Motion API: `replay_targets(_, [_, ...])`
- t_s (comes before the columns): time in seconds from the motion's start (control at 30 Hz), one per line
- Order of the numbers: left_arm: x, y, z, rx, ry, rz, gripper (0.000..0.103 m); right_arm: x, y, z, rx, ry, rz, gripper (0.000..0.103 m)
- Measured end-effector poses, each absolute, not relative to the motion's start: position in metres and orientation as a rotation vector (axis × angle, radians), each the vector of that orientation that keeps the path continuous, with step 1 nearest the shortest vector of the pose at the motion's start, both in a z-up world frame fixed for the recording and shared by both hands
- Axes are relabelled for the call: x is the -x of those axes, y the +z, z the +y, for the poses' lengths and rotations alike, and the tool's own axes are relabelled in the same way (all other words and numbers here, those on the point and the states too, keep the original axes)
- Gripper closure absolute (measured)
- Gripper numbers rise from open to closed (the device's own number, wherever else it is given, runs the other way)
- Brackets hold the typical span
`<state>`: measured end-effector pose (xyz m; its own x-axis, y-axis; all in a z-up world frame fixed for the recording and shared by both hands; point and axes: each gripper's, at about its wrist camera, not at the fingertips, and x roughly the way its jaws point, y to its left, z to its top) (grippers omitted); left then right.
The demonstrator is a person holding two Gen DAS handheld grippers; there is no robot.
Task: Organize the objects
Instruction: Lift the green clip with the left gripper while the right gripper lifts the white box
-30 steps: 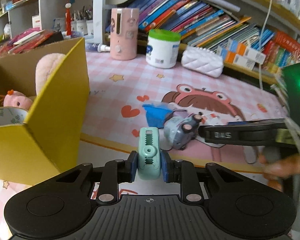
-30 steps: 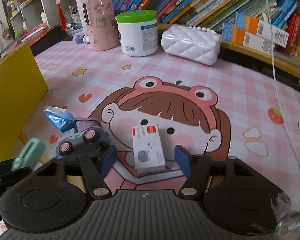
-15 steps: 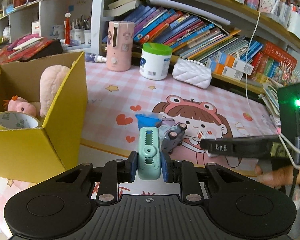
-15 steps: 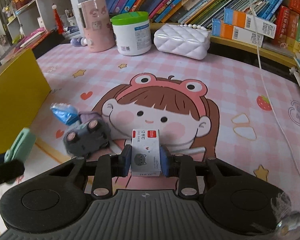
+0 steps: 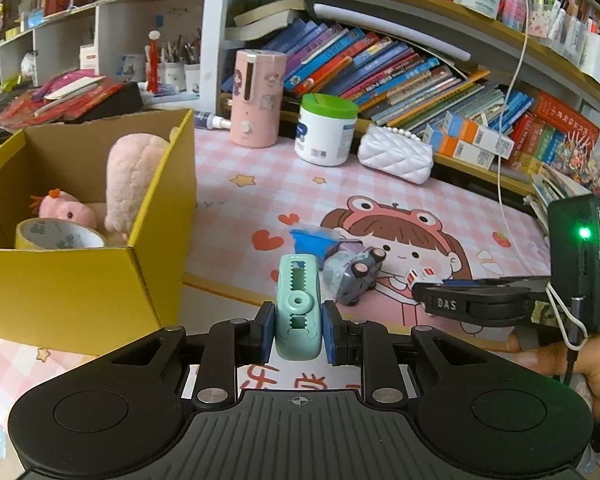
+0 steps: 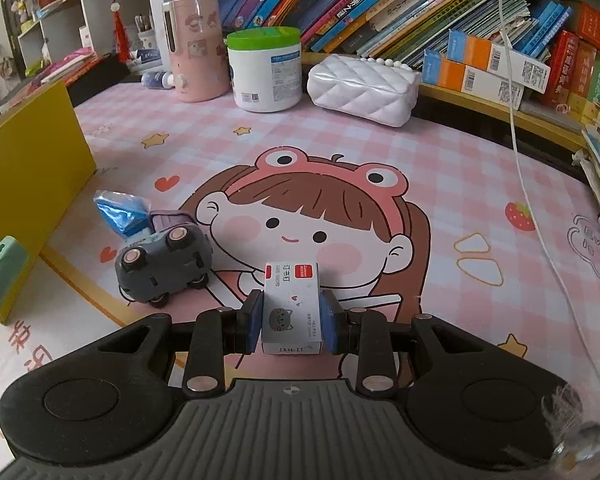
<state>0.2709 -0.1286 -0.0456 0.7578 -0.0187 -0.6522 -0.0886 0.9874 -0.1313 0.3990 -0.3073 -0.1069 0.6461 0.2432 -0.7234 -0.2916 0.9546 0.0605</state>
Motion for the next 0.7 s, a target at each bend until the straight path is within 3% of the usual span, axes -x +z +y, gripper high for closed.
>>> replay_targets(0.7, [-0.2686, -0.045, -0.1258, 0.163, 0.036, 0.709, 0.08, -0.3939, -0.1049, -0.3049, 0.041, 0.3, 0.818, 0.075])
